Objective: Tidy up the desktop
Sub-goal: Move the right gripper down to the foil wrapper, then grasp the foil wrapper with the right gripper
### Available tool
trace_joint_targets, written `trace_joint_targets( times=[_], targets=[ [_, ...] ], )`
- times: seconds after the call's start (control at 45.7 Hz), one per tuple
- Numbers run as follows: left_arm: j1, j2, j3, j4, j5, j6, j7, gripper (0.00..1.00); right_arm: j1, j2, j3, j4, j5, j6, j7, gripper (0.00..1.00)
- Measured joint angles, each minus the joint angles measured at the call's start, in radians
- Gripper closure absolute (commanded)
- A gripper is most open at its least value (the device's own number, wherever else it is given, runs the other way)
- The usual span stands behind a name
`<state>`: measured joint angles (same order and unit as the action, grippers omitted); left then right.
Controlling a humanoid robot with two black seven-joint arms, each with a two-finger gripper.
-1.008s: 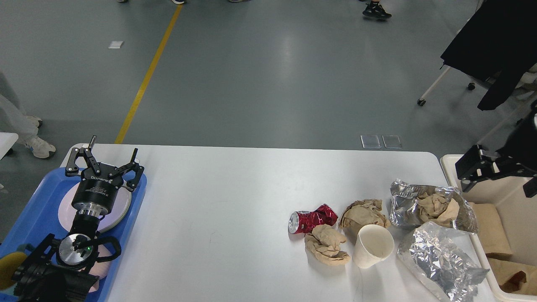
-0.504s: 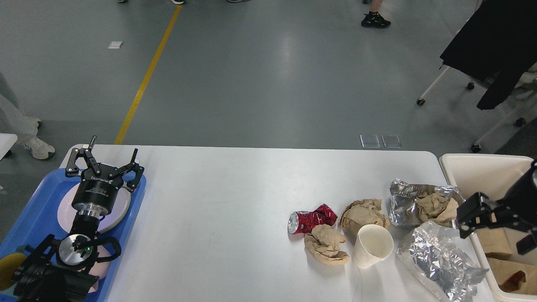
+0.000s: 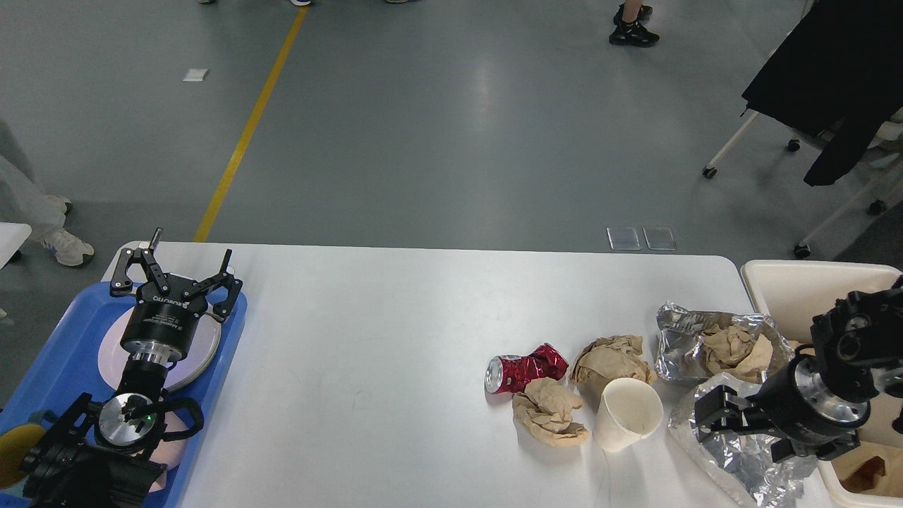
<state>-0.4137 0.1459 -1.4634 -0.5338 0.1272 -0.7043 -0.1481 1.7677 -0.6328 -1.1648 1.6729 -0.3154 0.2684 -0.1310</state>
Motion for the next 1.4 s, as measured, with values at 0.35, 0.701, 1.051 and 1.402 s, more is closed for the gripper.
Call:
trace_joint_targets(
  times=[0.35, 0.701, 1.051, 1.402],
  targets=[
    [0.000, 0.000, 0.000, 0.000, 0.000, 0.000, 0.000, 0.03, -0.109, 0.030, 0.039, -0.034, -0.583, -0.025, 0.004, 0.18],
    [0.000, 0.000, 0.000, 0.000, 0.000, 0.000, 0.000, 0.03, -0.224, 0.116, 0.085, -0.096, -0.646, -0.099, -0.001, 0.17],
    [0.000, 0.000, 0.000, 0.000, 0.000, 0.000, 0.000, 0.03, -0.366, 0.178, 0.114, -0.191, -0.635, -0.176, -0.007, 0.18],
    [0.000, 0.000, 0.000, 0.000, 0.000, 0.000, 0.000, 0.03, -0.431, 0.207, 0.113, -0.258, -0.595, -0.184, -0.008, 0.73]
  ],
)
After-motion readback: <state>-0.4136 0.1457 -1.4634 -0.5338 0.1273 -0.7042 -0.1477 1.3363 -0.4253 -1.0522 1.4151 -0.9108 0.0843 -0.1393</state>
